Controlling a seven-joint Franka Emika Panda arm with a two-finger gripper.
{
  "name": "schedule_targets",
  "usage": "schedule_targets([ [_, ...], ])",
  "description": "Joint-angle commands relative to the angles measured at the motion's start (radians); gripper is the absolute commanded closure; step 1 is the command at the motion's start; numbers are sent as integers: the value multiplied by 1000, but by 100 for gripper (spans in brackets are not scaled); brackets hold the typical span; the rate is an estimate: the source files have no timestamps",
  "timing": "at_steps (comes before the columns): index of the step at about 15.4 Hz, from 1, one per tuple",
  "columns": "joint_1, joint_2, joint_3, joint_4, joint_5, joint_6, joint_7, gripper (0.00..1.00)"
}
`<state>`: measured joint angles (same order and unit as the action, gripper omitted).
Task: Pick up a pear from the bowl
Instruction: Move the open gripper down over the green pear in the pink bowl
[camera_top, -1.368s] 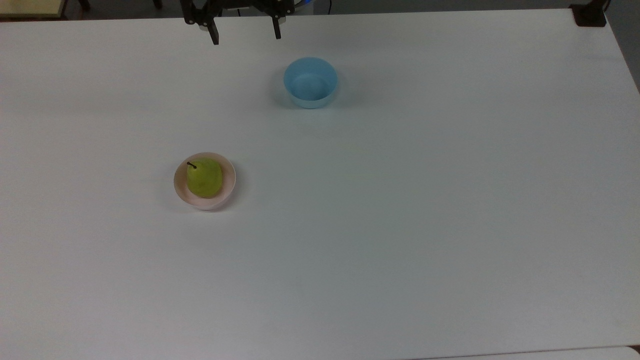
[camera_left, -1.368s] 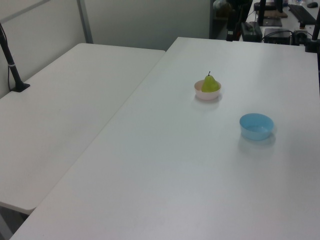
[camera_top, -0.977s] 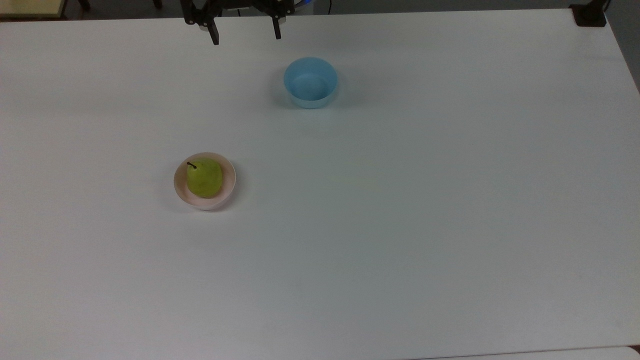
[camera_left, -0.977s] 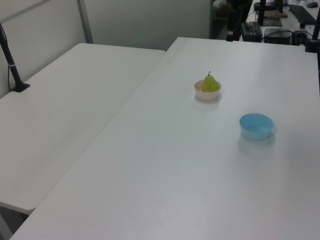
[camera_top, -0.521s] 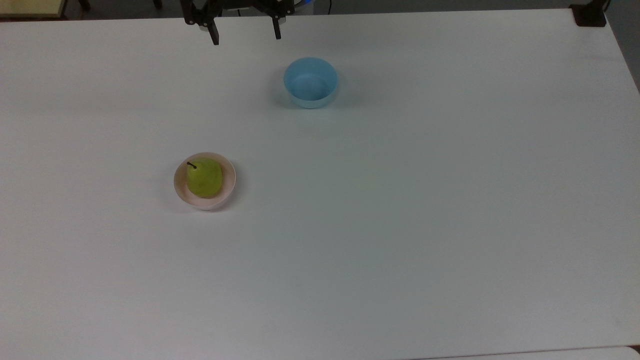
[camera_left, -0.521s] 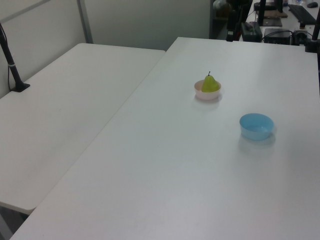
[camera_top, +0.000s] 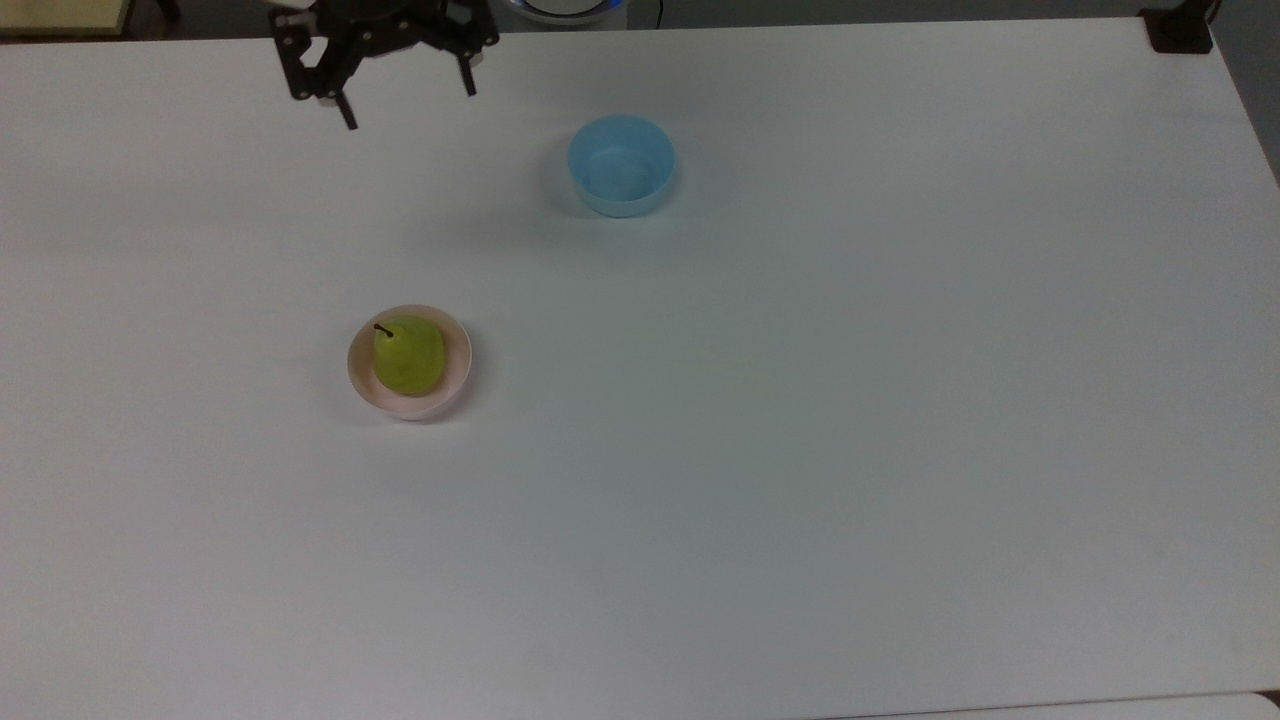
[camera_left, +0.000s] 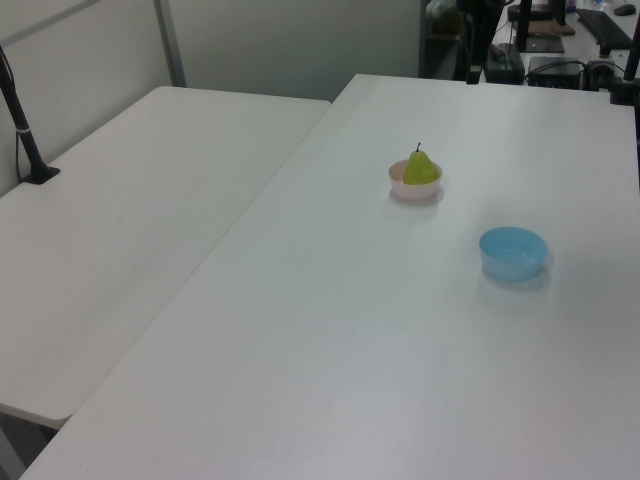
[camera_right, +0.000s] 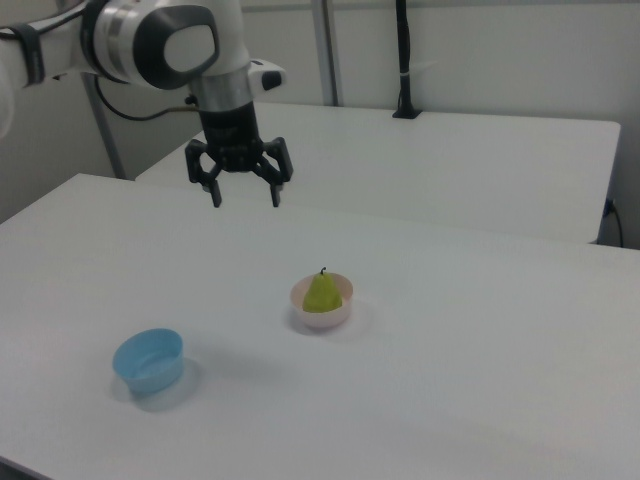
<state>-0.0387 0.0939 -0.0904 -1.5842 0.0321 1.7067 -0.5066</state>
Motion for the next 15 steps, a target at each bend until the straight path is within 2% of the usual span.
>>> schedule_targets([
  [1,-30,95,3,49,-29,31,-1,0],
  [5,-36,159,-5,23,-29,132,14,0],
  [8,-29,234,-6,7,-27,250,184,0],
  [10,-26,260,-6,-19,-27,316,244,0],
  [15,-21,337,-6,-36,-40,412,276,0],
])
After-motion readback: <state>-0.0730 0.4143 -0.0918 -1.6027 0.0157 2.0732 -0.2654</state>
